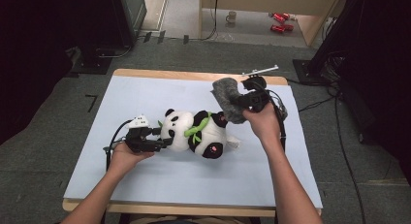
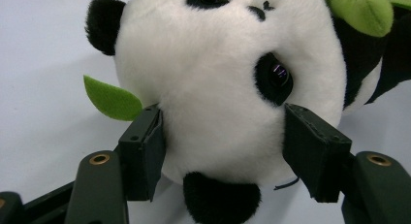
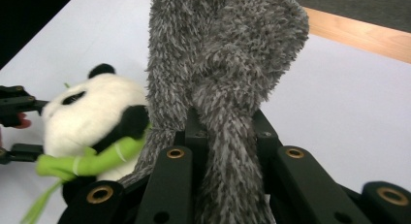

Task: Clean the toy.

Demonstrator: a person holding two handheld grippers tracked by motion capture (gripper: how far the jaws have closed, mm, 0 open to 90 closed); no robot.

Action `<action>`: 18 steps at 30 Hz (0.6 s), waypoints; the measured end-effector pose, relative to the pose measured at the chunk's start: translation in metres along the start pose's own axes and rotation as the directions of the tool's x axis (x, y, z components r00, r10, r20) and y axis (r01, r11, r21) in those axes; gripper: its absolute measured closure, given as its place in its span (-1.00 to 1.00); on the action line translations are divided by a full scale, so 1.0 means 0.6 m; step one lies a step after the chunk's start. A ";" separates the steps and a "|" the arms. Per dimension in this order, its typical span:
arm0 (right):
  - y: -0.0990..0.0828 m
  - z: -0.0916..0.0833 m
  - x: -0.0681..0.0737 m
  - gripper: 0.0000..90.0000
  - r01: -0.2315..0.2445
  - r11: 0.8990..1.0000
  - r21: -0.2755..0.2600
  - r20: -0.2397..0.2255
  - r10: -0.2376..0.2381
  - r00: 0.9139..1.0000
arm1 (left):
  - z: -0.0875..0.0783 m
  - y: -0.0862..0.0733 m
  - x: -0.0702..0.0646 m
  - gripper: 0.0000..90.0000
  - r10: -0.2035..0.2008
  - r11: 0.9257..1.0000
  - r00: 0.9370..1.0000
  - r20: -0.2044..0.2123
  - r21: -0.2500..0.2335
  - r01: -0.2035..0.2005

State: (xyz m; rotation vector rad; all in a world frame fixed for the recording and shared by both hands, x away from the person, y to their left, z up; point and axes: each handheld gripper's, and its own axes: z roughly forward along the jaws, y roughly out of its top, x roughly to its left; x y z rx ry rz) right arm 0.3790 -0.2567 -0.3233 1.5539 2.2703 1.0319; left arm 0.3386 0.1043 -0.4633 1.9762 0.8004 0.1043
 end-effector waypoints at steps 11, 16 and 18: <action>0.048 0.074 0.094 0.70 0.078 0.996 0.049 -0.085 -0.074 0.994 | -0.002 0.004 -0.001 0.03 0.003 1.000 1.000 -0.016 -0.006 -0.003; 0.066 0.112 0.134 0.70 0.118 0.990 0.071 -0.122 -0.109 0.987 | -0.001 0.004 -0.004 0.03 0.008 1.000 1.000 -0.026 -0.005 -0.008; 0.071 0.126 0.151 0.70 0.134 0.987 0.085 -0.130 -0.123 0.984 | -0.001 0.005 -0.004 0.03 0.007 1.000 1.000 -0.028 -0.008 -0.007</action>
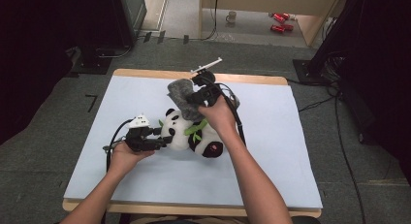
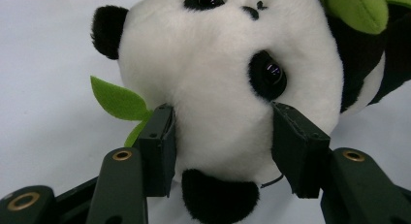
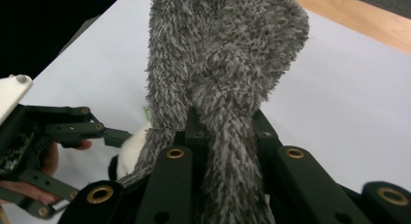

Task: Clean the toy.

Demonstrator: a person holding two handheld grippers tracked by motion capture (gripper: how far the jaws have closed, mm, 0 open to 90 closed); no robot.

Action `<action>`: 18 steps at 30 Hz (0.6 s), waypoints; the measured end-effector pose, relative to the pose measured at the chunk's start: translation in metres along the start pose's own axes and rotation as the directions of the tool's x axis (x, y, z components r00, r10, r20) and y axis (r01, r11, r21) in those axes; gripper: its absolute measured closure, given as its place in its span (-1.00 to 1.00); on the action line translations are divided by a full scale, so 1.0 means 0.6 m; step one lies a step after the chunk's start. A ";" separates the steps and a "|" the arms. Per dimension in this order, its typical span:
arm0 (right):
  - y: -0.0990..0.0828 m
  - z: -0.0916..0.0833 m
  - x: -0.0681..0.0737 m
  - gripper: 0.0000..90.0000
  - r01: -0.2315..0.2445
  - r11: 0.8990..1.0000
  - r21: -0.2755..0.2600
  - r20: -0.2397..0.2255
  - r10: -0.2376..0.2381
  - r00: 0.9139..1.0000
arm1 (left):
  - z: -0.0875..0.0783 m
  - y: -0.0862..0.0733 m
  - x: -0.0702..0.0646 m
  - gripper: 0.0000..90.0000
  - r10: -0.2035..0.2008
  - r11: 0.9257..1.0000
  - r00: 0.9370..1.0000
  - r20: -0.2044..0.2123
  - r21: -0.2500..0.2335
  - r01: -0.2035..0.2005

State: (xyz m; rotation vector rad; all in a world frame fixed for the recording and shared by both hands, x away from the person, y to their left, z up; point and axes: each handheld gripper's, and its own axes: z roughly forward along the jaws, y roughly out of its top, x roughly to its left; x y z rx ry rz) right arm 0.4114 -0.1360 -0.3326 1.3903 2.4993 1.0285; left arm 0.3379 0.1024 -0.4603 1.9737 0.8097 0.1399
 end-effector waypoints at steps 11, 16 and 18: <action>0.012 0.095 0.058 0.70 0.027 0.995 0.101 -0.056 -0.021 0.998 | 0.000 0.003 -0.004 0.12 0.015 1.000 1.000 -0.022 0.004 -0.015; -0.006 0.112 0.057 0.70 0.061 0.990 0.131 -0.021 -0.058 0.998 | 0.002 0.002 -0.005 0.17 0.029 0.999 0.999 -0.026 0.017 -0.028; -0.009 0.105 0.046 0.70 0.055 0.991 0.124 0.004 -0.056 0.998 | 0.003 0.002 -0.006 0.20 0.032 0.999 0.999 -0.028 0.015 -0.032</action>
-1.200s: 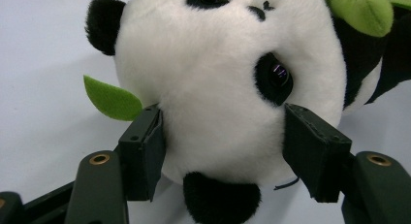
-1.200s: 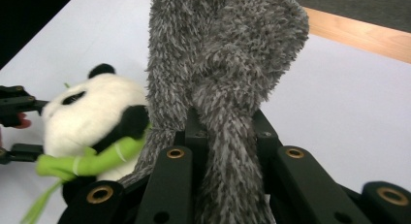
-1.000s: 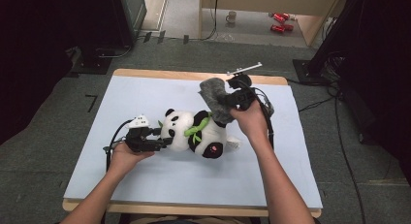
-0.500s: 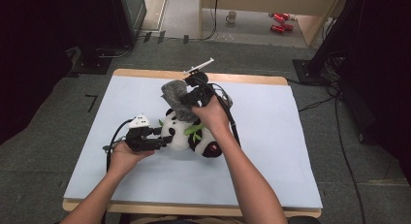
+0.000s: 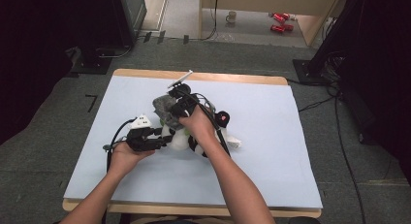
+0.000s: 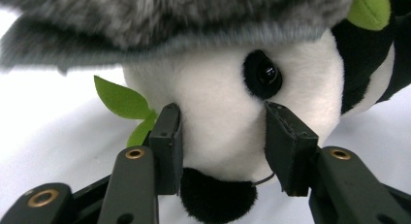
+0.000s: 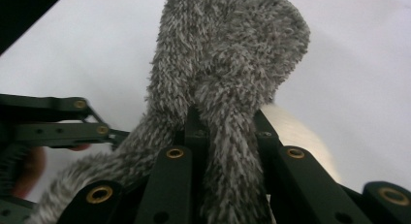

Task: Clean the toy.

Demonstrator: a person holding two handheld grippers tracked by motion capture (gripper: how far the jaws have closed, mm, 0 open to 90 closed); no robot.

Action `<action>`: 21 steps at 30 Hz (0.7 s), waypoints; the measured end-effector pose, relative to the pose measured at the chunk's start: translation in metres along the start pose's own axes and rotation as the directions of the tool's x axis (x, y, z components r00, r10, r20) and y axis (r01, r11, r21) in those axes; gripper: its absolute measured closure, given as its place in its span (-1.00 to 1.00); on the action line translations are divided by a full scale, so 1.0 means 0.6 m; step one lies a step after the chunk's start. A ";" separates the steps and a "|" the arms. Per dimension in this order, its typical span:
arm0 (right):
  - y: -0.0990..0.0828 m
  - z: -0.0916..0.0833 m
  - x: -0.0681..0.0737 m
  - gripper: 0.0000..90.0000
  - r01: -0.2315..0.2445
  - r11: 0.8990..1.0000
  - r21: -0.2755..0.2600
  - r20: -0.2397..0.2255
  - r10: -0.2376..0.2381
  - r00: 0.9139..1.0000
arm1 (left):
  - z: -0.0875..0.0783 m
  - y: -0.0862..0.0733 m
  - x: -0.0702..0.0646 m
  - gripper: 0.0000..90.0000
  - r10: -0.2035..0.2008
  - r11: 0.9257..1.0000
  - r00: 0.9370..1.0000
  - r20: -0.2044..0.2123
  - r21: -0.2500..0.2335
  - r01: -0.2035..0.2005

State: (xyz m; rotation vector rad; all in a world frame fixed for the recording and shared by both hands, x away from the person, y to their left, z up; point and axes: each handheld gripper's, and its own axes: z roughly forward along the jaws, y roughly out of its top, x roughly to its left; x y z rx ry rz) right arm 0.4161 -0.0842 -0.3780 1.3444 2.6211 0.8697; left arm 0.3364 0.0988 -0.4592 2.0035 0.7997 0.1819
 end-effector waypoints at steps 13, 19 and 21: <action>-0.040 -0.040 -0.066 0.71 -0.089 0.996 -0.028 0.056 0.090 0.994 | 0.001 0.001 0.003 0.24 -0.030 1.000 0.999 0.013 0.005 0.030; -0.057 -0.062 -0.092 0.71 -0.093 0.995 -0.030 0.081 0.095 0.992 | 0.001 0.002 0.006 0.27 -0.034 0.999 0.999 0.023 0.004 0.034; -0.059 -0.070 -0.097 0.72 -0.097 0.994 -0.042 0.093 0.100 0.991 | 0.002 0.003 0.007 0.28 -0.040 0.999 0.999 0.029 0.004 0.040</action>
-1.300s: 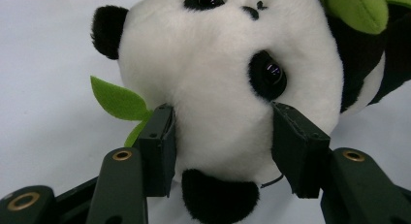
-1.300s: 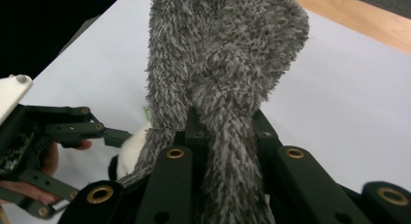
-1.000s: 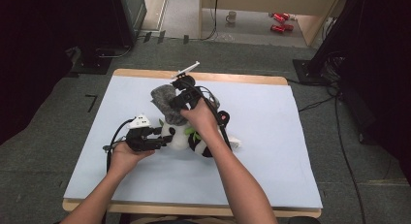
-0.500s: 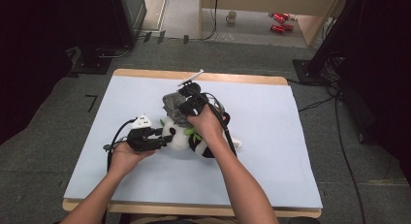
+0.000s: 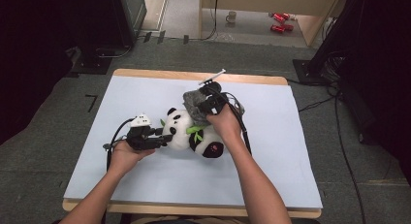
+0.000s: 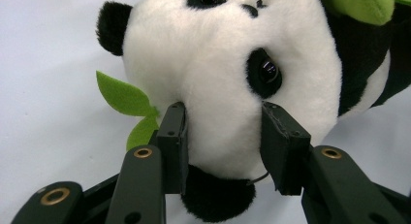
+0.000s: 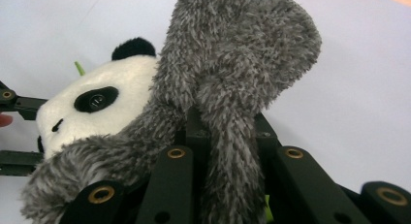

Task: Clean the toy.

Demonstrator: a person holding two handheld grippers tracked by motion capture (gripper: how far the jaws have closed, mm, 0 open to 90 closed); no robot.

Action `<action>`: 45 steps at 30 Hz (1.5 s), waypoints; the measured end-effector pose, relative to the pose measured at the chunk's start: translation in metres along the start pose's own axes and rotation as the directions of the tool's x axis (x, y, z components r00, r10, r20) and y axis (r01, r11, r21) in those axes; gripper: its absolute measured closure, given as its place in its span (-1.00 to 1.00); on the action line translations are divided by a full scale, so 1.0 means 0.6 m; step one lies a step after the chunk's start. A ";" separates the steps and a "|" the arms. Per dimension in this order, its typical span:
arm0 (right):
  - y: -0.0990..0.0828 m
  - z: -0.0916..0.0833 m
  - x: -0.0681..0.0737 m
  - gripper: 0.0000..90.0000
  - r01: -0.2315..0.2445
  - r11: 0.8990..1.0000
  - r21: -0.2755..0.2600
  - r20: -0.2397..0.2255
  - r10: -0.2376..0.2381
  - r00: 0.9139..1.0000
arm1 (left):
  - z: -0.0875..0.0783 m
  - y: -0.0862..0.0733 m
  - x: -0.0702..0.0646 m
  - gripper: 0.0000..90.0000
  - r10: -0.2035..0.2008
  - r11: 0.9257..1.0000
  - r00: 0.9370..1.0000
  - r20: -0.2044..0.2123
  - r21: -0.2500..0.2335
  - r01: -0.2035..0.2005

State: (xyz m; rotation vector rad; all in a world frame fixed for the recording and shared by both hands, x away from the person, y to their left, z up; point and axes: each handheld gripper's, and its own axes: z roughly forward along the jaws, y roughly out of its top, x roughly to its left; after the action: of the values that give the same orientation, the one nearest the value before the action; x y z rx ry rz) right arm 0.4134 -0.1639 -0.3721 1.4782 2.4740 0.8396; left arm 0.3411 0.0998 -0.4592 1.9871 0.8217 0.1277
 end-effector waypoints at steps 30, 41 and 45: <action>0.067 0.064 0.116 0.74 0.059 0.996 0.064 -0.093 -0.053 0.994 | 0.003 0.002 0.007 0.30 -0.010 1.000 1.000 -0.004 -0.015 0.010; 0.023 0.029 0.057 0.74 0.032 0.999 0.013 -0.018 -0.032 0.999 | 0.007 0.006 0.004 0.42 -0.003 1.000 1.000 -0.024 -0.004 0.003; 0.013 0.016 0.037 0.74 0.070 0.997 0.042 0.062 -0.072 0.995 | 0.007 0.007 0.009 0.44 -0.019 1.000 1.000 -0.011 -0.002 0.019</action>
State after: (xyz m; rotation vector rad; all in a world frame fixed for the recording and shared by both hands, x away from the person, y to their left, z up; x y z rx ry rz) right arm 0.4120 -0.1386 -0.3728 1.3973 2.4943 0.7228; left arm 0.3494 0.0986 -0.4596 1.9778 0.8475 0.1287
